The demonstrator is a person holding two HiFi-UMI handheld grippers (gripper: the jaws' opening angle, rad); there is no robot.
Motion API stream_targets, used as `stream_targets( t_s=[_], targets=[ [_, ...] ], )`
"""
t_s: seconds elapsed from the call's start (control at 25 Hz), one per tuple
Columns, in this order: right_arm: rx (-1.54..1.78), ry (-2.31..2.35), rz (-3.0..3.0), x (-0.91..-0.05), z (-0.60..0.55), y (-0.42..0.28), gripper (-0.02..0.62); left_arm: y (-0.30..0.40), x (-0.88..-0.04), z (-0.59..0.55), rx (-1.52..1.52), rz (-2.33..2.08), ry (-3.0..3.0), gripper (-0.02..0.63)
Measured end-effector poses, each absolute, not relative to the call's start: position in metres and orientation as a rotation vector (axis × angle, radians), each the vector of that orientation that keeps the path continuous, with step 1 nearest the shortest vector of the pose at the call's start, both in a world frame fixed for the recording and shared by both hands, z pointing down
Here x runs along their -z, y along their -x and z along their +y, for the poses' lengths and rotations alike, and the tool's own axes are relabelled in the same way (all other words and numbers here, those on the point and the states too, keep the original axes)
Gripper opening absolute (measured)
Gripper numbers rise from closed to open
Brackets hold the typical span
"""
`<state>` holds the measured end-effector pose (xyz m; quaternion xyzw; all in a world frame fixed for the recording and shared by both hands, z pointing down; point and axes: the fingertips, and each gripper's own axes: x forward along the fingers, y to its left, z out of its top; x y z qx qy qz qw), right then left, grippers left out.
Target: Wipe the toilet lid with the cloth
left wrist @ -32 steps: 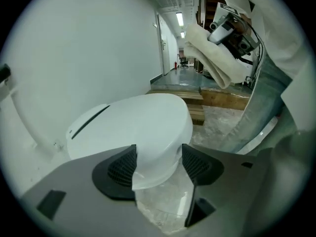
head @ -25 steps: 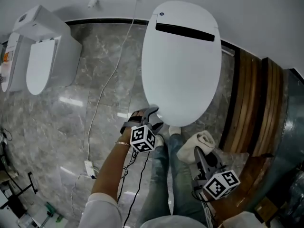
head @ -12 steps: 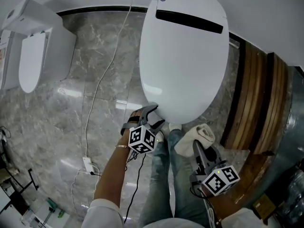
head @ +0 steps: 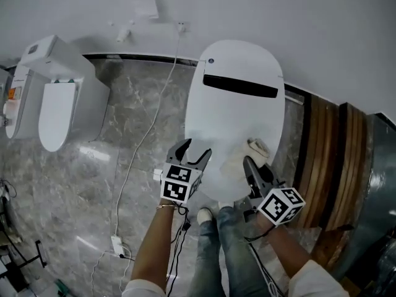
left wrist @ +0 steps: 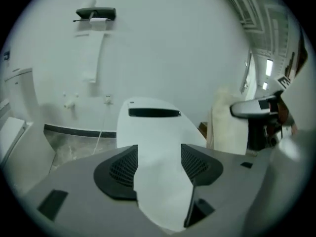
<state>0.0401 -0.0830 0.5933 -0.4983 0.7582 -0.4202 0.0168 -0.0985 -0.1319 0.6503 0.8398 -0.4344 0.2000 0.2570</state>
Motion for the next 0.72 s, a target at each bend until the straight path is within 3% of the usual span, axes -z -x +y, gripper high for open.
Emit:
stream_targets(
  t_s=[0.08, 0.2, 0.32, 0.52, 0.72],
  targets=[
    [1.352, 1.461, 2.388, -0.596, -0.132, -0.022, 0.087, 0.111, -0.627, -0.175, -0.512, -1.288, -2.237, 0.271],
    [1.423, 1.379, 2.445, -0.617, -0.199, 0.014, 0.087, 0.142, -0.602, -0.228, -0.524, -1.542, -2.182, 0.116],
    [1.51, 1.303, 2.509, -0.638, -0.25, 0.054, 0.087, 0.164, -0.597, -0.257, -0.565, -1.681, -2.115, 0.029],
    [1.831, 1.249, 2.467, -0.694, -0.291, 0.102, 0.087, 0.191, -0.641, -0.264, -0.643, -1.737, -1.952, 0.014],
    [1.93, 1.39, 2.507, -0.724, -0.301, 0.09, 0.087, 0.168, -0.664, -0.256, -0.604, -1.654, -1.975, 0.014]
  ],
)
